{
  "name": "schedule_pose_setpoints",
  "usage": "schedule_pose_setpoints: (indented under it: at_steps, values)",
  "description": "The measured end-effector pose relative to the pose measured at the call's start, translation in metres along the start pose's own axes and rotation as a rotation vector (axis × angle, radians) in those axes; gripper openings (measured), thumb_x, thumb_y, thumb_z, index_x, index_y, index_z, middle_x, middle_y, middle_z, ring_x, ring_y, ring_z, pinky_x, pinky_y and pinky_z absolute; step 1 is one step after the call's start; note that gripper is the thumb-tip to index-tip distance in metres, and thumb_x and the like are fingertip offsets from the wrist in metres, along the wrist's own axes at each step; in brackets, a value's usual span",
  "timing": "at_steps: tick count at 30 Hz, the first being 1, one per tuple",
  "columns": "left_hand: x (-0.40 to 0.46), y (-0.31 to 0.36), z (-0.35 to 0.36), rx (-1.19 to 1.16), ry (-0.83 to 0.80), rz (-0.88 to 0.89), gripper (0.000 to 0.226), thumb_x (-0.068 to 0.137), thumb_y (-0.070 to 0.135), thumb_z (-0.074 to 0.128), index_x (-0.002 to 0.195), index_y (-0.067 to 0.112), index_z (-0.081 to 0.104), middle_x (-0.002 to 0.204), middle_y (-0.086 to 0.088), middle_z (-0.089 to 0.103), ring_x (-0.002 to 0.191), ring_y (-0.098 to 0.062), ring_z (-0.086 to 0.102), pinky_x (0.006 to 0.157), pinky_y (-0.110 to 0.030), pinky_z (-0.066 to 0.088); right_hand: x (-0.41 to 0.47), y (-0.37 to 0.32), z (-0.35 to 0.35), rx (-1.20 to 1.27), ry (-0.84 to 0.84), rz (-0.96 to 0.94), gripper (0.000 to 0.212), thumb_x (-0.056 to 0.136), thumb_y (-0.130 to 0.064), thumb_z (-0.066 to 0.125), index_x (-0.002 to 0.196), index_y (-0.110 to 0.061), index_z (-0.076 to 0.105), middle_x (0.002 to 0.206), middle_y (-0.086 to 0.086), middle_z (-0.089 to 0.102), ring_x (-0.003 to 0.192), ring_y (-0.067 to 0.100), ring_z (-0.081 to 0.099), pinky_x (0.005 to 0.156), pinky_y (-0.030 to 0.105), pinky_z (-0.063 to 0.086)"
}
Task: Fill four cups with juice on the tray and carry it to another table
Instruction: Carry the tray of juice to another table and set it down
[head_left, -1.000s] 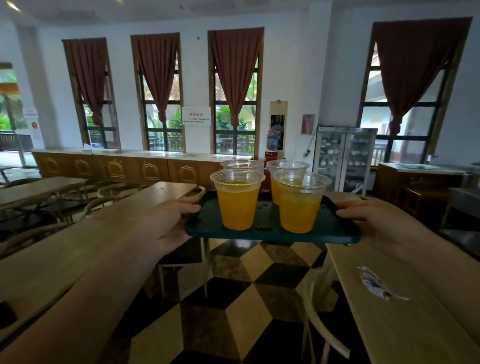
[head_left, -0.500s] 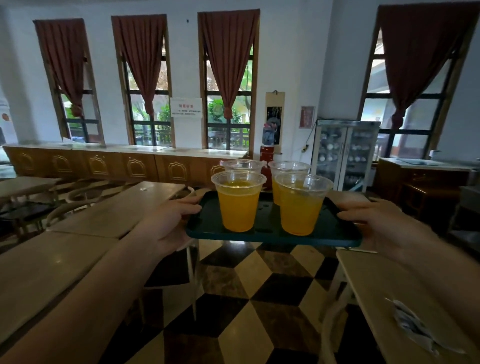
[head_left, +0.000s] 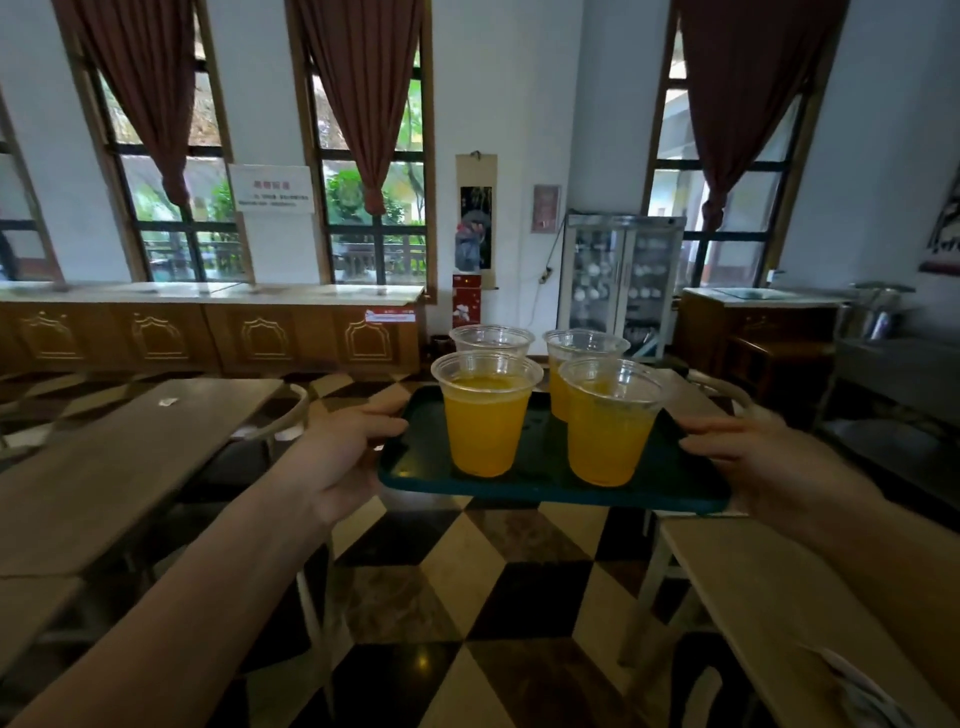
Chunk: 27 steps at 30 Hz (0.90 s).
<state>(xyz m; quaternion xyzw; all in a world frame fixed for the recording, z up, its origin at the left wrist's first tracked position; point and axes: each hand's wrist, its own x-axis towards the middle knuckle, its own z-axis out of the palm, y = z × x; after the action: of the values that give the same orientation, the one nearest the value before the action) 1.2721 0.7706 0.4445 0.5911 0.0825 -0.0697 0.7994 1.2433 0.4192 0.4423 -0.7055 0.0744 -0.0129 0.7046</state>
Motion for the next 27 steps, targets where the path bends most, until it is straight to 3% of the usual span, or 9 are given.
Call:
schedule_pose_setpoints:
  at_steps: [4, 9, 12, 16, 20, 24, 27]
  values:
    - [0.087, 0.006, 0.018, 0.036, -0.029, -0.008, 0.031, 0.100, 0.000, 0.045, 0.100, 0.016, 0.072, 0.105, -0.012, 0.073, 0.105, -0.030, 0.065, 0.078, -0.039, 0.055, 0.082, 0.000, -0.001, -0.028, 0.013, -0.013, 0.024, 0.097, 0.004, 0.052, 0.103, -0.011, 0.070, 0.080, 0.001, 0.080, 0.071, 0.011, 0.076, 0.068, 0.029, 0.054]
    - [0.211, 0.017, 0.046, 0.008, -0.043, -0.009, 0.033, 0.100, 0.001, 0.047, 0.122, 0.015, 0.067, 0.126, -0.016, 0.064, 0.114, -0.034, 0.063, 0.083, -0.045, 0.056, 0.205, -0.004, -0.017, 0.003, 0.089, -0.017, 0.033, 0.096, 0.002, 0.056, 0.128, -0.005, 0.062, 0.114, 0.010, 0.067, 0.102, 0.022, 0.066, 0.069, 0.031, 0.052]
    - [0.281, 0.026, 0.063, 0.031, -0.042, 0.012, 0.030, 0.099, 0.001, 0.046, 0.114, 0.014, 0.069, 0.118, -0.016, 0.069, 0.106, -0.031, 0.066, 0.077, -0.040, 0.055, 0.275, -0.010, -0.027, 0.008, 0.077, -0.020, 0.031, 0.096, 0.002, 0.057, 0.126, -0.006, 0.063, 0.117, 0.009, 0.066, 0.104, 0.022, 0.066, 0.067, 0.029, 0.054]
    - [0.368, 0.037, 0.084, 0.055, -0.105, 0.011, 0.031, 0.098, 0.007, 0.048, 0.120, 0.012, 0.068, 0.098, -0.011, 0.079, 0.098, -0.029, 0.072, 0.072, -0.037, 0.058, 0.359, -0.019, -0.034, 0.021, 0.086, -0.026, 0.031, 0.097, 0.005, 0.054, 0.124, -0.006, 0.062, 0.108, 0.004, 0.065, 0.096, 0.017, 0.065, 0.068, 0.028, 0.051]
    - [0.446, 0.044, 0.103, 0.049, -0.122, -0.004, 0.029, 0.099, 0.014, 0.054, 0.123, 0.014, 0.070, 0.114, -0.015, 0.076, 0.101, -0.031, 0.075, 0.074, -0.040, 0.062, 0.433, -0.024, -0.040, 0.009, 0.085, 0.001, 0.033, 0.097, 0.006, 0.053, 0.126, -0.005, 0.064, 0.112, 0.007, 0.069, 0.098, 0.021, 0.067, 0.071, 0.029, 0.052]
    - [0.524, 0.051, 0.129, 0.059, -0.131, -0.002, 0.024, 0.097, 0.021, 0.062, 0.118, 0.016, 0.070, 0.117, -0.016, 0.072, 0.105, -0.031, 0.070, 0.078, -0.041, 0.060, 0.504, -0.029, -0.041, -0.034, 0.111, -0.010, 0.028, 0.098, 0.006, 0.050, 0.108, -0.013, 0.069, 0.102, 0.004, 0.070, 0.094, 0.020, 0.066, 0.069, 0.029, 0.050]
    - [0.592, 0.057, 0.144, 0.022, -0.126, -0.038, 0.026, 0.097, 0.022, 0.062, 0.122, 0.014, 0.068, 0.119, -0.016, 0.071, 0.090, -0.028, 0.077, 0.063, -0.035, 0.063, 0.564, -0.030, -0.041, -0.027, 0.153, 0.003, 0.029, 0.098, 0.006, 0.050, 0.107, -0.013, 0.070, 0.103, 0.003, 0.070, 0.096, 0.021, 0.066, 0.070, 0.030, 0.051]
